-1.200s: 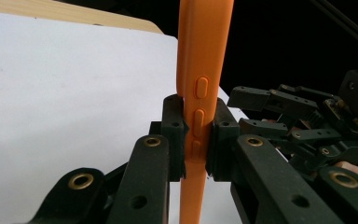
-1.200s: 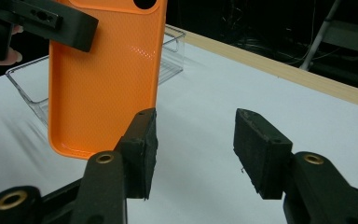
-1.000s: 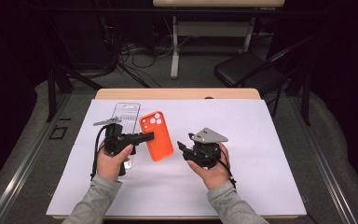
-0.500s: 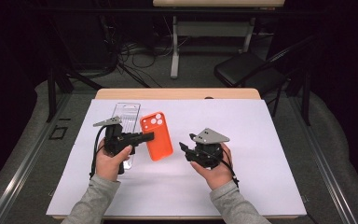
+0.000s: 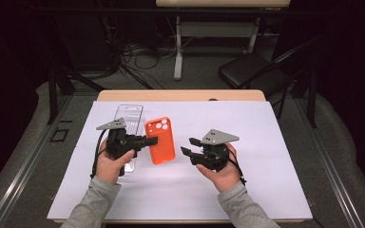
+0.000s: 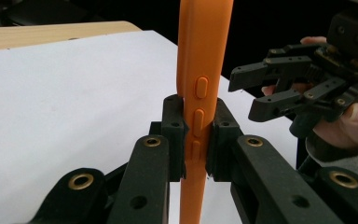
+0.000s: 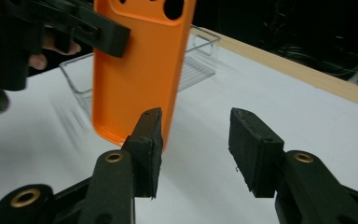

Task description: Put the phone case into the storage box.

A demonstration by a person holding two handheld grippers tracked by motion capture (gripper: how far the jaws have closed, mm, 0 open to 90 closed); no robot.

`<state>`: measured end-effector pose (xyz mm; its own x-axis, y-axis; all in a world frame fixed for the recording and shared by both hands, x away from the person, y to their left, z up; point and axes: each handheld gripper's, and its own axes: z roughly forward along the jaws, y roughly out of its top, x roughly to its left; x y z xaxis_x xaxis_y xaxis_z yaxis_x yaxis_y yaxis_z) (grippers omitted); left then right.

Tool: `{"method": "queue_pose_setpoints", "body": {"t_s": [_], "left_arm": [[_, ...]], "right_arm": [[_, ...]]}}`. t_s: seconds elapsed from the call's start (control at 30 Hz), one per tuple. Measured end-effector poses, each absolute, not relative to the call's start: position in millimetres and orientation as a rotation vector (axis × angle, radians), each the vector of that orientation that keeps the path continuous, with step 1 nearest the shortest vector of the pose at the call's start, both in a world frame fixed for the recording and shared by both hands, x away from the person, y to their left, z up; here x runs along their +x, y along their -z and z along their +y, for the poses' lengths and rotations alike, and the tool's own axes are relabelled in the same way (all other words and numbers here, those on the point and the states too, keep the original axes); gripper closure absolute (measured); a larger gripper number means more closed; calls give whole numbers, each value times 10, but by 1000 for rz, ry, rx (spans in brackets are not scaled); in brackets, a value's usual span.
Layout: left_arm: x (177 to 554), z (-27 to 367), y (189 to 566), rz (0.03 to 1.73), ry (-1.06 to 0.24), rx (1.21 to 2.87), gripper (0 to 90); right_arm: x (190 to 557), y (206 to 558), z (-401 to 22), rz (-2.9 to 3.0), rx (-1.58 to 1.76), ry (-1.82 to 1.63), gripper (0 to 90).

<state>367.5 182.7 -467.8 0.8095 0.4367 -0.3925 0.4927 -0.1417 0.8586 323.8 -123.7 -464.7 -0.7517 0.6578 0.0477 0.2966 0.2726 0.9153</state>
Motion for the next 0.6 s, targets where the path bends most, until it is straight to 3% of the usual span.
{"method": "queue_pose_setpoints", "body": {"t_s": [0.6], "left_arm": [[3629, 1638, 4716, 604, 179, 1807, 808]], "right_arm": [[3168, 4607, -1304, 2314, 863, -1586, 572]]}}
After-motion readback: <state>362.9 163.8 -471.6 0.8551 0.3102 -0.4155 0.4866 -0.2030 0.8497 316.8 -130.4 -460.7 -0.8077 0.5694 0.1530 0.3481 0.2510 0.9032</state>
